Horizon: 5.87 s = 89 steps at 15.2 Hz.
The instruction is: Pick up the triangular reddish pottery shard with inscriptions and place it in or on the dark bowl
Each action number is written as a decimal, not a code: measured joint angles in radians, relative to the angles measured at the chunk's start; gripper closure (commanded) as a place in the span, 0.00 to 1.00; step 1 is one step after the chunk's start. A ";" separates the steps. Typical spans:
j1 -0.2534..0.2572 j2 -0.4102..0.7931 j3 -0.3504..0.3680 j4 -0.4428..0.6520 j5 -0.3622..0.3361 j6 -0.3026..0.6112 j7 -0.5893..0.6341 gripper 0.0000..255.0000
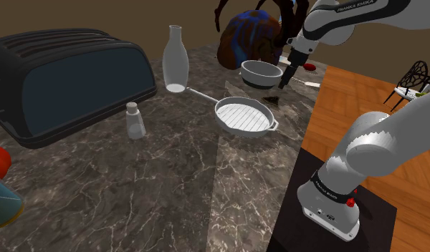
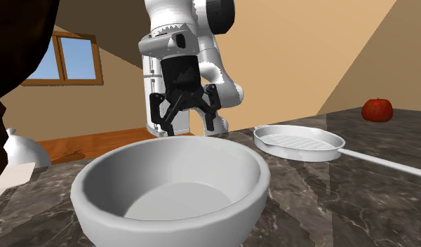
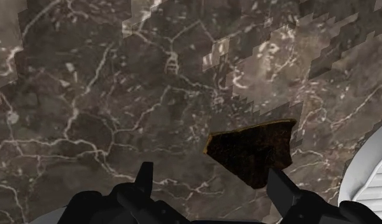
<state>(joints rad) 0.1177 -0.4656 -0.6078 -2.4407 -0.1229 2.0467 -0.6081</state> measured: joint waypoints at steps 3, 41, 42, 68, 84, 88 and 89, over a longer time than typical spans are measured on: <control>0.000 0.000 0.000 0.000 0.000 0.000 0.000 1.00; 0.168 0.015 0.002 -0.139 -0.034 0.138 -0.343 1.00; 0.168 0.015 0.002 -0.139 -0.034 0.138 -0.344 1.00; 0.162 -0.090 0.090 0.090 -0.024 -0.194 -0.294 1.00; 0.231 0.297 -0.090 0.516 0.137 -0.274 -0.506 1.00; 0.209 0.513 -0.158 0.714 0.276 -0.321 -0.627 1.00; 0.194 0.564 -0.165 0.771 0.314 -0.337 -0.657 1.00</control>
<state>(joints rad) 0.3120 0.0989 -0.7731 -1.6697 0.1906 1.7099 -1.2654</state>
